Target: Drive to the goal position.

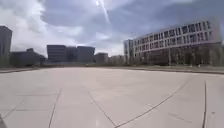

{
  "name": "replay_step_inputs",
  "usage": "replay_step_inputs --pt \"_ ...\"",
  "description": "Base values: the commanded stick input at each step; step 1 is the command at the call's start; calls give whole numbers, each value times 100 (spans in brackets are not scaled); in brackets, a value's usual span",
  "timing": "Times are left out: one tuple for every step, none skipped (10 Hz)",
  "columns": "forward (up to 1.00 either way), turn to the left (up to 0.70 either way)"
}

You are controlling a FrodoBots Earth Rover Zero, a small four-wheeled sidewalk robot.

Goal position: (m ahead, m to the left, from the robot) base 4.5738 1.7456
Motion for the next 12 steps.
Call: replay_step_inputs --pt "70 0" --pt "70 0" --pt "70 0" --pt "70 0" --pt "70 0" --pt "70 2" --pt "70 5" --pt "70 10" --pt "70 13" --pt "70 13" --pt "70 13" --pt "70 13"
